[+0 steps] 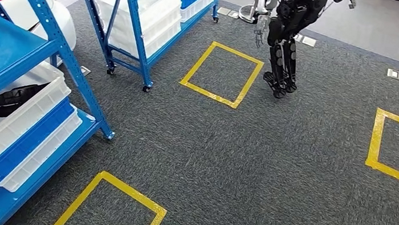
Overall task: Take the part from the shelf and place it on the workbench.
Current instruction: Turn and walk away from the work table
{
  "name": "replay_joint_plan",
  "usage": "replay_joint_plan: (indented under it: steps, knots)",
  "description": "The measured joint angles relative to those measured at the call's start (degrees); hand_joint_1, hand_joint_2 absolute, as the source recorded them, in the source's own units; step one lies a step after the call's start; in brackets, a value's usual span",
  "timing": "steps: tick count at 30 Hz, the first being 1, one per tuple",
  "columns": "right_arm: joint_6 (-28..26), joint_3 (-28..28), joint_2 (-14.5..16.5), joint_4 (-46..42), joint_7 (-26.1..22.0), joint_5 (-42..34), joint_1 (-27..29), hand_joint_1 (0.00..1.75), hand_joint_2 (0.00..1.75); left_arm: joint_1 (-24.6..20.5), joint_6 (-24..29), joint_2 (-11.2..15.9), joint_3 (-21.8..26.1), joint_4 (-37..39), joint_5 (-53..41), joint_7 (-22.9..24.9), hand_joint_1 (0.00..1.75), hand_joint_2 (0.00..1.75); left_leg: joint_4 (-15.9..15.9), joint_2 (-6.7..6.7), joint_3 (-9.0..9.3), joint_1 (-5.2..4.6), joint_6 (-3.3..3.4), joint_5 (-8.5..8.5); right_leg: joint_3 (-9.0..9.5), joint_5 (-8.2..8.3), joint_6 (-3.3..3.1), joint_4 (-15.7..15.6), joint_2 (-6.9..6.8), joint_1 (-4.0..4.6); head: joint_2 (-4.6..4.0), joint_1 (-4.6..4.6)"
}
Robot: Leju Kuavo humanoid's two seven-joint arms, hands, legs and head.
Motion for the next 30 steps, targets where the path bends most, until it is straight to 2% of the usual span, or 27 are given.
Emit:
replay_joint_plan:
  steps: [1, 2, 3, 5, 6, 7, 9, 10, 12, 13, 14, 15, 16, 17, 18, 20, 22, 23, 24, 25, 27, 29, 30]
  knots:
    - [0.0, 0.0, -0.02, 0.0, 0.02, 0.02, 0.03, 0.0, 0.0, 0.03, 0.0, -0.01, 0.01, 0.0, 0.01, 0.01, 0.0, 0.0, 1.75, 0.25, -1.05, 0.03, -0.02, -0.19, 0.05, -0.12, -0.15, 0.0, -0.78, 0.11, 0.0, 0.0]
    - [0.0, 0.0, -0.03, 0.0, 0.03, 0.07, 0.01, 0.0, 0.0, 0.09, 0.0, -0.01, 0.02, 0.0, 0.02, 0.02, 0.0, 0.0, 1.41, 0.44, -1.03, 0.04, 0.03, 0.7, 0.14, -0.24, -0.27, 0.0, -1.49, 0.17, 0.0, -0.03]
    - [-0.01, 0.01, 0.0, 0.0, 0.04, 0.13, -0.03, 0.0, 0.0, 0.13, 0.0, -0.01, 0.03, 0.0, 0.03, 0.03, 0.0, 0.0, -1.31, 0.86, 0.24, 0.01, 0.2, 2.54, 0.32, -0.39, -0.34, 0.0, -2.15, 0.21, 0.0, -0.03]
    - [-0.02, 0.0, 0.08, 0.0, 0.04, 0.3, -0.09, 0.0, 0.0, 0.05, 0.02, 0.0, 0.04, 0.0, 0.04, 0.04, 0.0, 0.0, -9.08, 3.02, 4.17, -0.34, 0.75, 6.15, 0.75, -0.81, -0.18, 0.02, -3.33, 0.45, 0.0, -0.06]
    - [-0.02, 0.0, 0.1, 0.0, 0.04, 0.4, -0.1, 0.0, 0.0, -0.08, 0.03, 0.0, 0.04, 0.0, 0.04, 0.04, 0.0, 0.0, -11.99, 4.01, 5.64, -0.61, 1.03, 7.05, 0.83, -1.05, 0.07, 0.01, -3.89, 0.64, 0.0, -0.01]
    - [-0.02, -0.01, 0.11, 0.0, 0.04, 0.5, -0.13, 0.0, 0.0, -0.2, 0.04, 0.0, 0.04, 0.0, 0.05, 0.04, 0.0, 0.0, -13.41, 4.54, 6.3, -0.89, 1.24, 7.2, 0.98, -1.26, 0.36, -0.02, -4.45, 0.81, 0.0, 0.02]
    - [-0.03, -0.01, 0.16, -0.03, 0.05, 0.68, -0.33, 0.0, 0.0, -0.23, 0.07, -0.01, 0.04, 0.0, 0.09, 0.04, 0.0, 0.0, -14.08, 3.63, 6.46, -1.24, 1.64, 7.01, 1.46, -1.55, 0.93, -0.28, -5.64, 0.98, 0.01, 0.08]
    - [-0.03, -0.01, 0.2, -0.08, 0.06, 0.72, -0.47, 0.0, 0.0, -0.14, 0.08, -0.02, 0.04, 0.0, 0.1, 0.04, 0.0, 0.0, -14.5, 2.94, 6.73, -1.16, 1.89, 7.19, 1.68, -1.79, 1.19, -0.1, -5.32, 0.98, 0.01, 0.07]
    - [-0.05, -0.01, 0.27, -0.16, 0.07, 0.78, -0.56, 0.0, 0.0, -0.12, 0.11, -0.06, 0.05, 0.0, 0.12, 0.07, 0.0, 0.0, -15.43, 1.6, 7.37, -0.76, 2.56, 7.74, 0.58, -3.44, 1.17, 2.81, -2.43, 1.0, 0.01, 0.15]
    - [-0.05, 0.0, 0.26, -0.18, 0.07, 0.78, -0.49, 0.0, 0.0, -0.19, 0.13, -0.08, 0.05, 0.0, 0.13, 0.08, 0.0, 0.0, -15.67, 0.9, 7.54, -0.56, 2.77, 7.92, -1.03, -4.9, 0.94, 6.02, -0.49, 0.89, 0.0, 0.26]
    - [-0.05, 0.01, 0.25, -0.17, 0.07, 0.78, -0.39, 0.0, 0.0, -0.28, 0.15, -0.09, 0.06, 0.0, 0.13, 0.08, 0.0, 0.0, -15.72, 0.11, 7.52, -0.51, 2.93, 7.97, -3.02, -6.5, 0.66, 9.87, 0.7, 0.84, 0.0, 0.33]
    - [-0.04, 0.01, 0.22, -0.17, 0.07, 0.78, -0.31, 0.0, 0.0, -0.33, 0.15, -0.11, 0.05, 0.0, 0.13, 0.08, 0.0, 0.0, -15.72, -0.79, 7.5, -0.52, 2.96, 7.95, -5.04, -7.69, 0.61, 13.47, 1.22, 0.78, 0.0, 0.42]
    - [-0.05, 0.0, 0.2, -0.17, 0.07, 0.78, -0.21, 0.0, 0.0, -0.32, 0.15, -0.14, 0.05, 0.0, 0.13, 0.08, 0.0, 0.0, -15.69, -1.74, 7.53, -0.52, 2.95, 7.93, -6.43, -8.07, 0.82, 15.63, 1.4, 0.73, 0.0, 0.42]
    - [-0.05, -0.01, 0.17, -0.17, 0.09, 0.77, -0.14, 0.0, 0.0, -0.28, 0.15, -0.18, 0.05, 0.0, 0.13, 0.08, 0.0, 0.0, -15.65, -2.7, 7.58, -0.49, 2.91, 7.91, -6.86, -7.42, 1.28, 15.67, 1.51, 0.67, 0.0, 0.42]
    - [-0.05, -0.01, 0.11, -0.17, 0.1, 0.77, -0.08, 0.0, 0.0, -0.23, 0.15, -0.21, 0.05, 0.01, 0.13, 0.08, 0.0, 0.0, -15.61, -3.62, 7.67, -0.45, 2.84, 7.88, -6.31, -5.98, 1.85, 13.69, 1.66, 0.56, 0.0, 0.42]
    - [-0.05, -0.02, -0.02, -0.15, 0.13, 0.84, -0.02, 0.0, 0.0, -0.18, 0.14, -0.28, 0.06, 0.01, 0.13, 0.08, 0.0, 0.0, -15.22, -5.31, 7.72, -0.46, 2.38, 7.64, -3.36, -2.05, 2.94, 5.83, 3.73, 0.08, 0.0, 0.5]
    - [-0.07, -0.02, -0.08, -0.14, 0.13, 0.96, -0.04, 0.0, 0.0, -0.17, 0.15, -0.3, 0.06, 0.01, 0.13, 0.07, 0.0, 0.0, -14.73, -6.64, 7.44, -0.59, 1.71, 7.31, -1.61, 0.11, 2.66, 1.04, 5.49, -0.23, 0.0, 0.49]
    - [-0.07, -0.02, -0.04, -0.13, 0.12, 1.03, -0.1, 0.0, 0.0, -0.13, 0.15, -0.29, 0.06, 0.0, 0.13, 0.06, 0.0, 0.0, -14.59, -7.14, 7.26, -0.62, 1.41, 7.27, -1.45, 0.31, 2.13, 0.73, 5.47, -0.13, 0.0, 0.46]
    - [-0.07, -0.02, 0.0, -0.13, 0.12, 1.09, -0.19, 0.0, 0.0, -0.03, 0.16, -0.28, 0.06, 0.0, 0.13, 0.06, 0.0, 0.0, -14.58, -7.64, 7.1, -0.49, 1.21, 7.3, -1.27, 0.44, 1.59, 0.71, 4.83, -0.14, 0.0, 0.36]
    - [-0.07, -0.02, 0.07, -0.13, 0.13, 1.15, -0.25, 0.0, 0.0, 0.08, 0.16, -0.28, 0.06, 0.01, 0.13, 0.06, 0.0, 0.0, -14.46, -7.53, 7.0, -0.37, 1.03, 7.27, -1.07, 0.55, 1.26, 0.65, 4.26, -0.16, 0.01, 0.3]
    - [-0.09, -0.03, 0.11, -0.13, 0.13, 1.2, -0.27, 0.0, 0.0, 0.14, 0.17, -0.28, 0.06, 0.01, 0.13, 0.06, 0.0, 0.0, -12.03, -4.52, 5.9, -0.33, 0.55, 5.84, -0.8, 0.65, 0.59, 0.5, 2.93, -0.26, 0.01, 0.06]
    - [-0.11, -0.04, 0.08, -0.13, 0.13, 1.24, -0.15, 0.0, 0.0, -0.03, 0.17, -0.31, 0.06, 0.02, 0.13, 0.05, 0.0, 0.0, -5.32, -0.69, 2.58, -0.36, 0.11, 2.38, -0.73, 0.48, 0.02, 0.47, 1.4, 0.0, 0.0, -0.16]
    - [-0.11, -0.04, 0.05, -0.13, 0.13, 1.24, -0.07, 0.0, 0.0, -0.08, 0.17, -0.32, 0.06, 0.01, 0.13, 0.03, 0.0, 0.0, -1.5, -0.02, 0.58, -0.28, 0.0, 0.83, -0.74, 0.38, -0.2, 0.47, 0.57, 0.16, 0.0, -0.16]
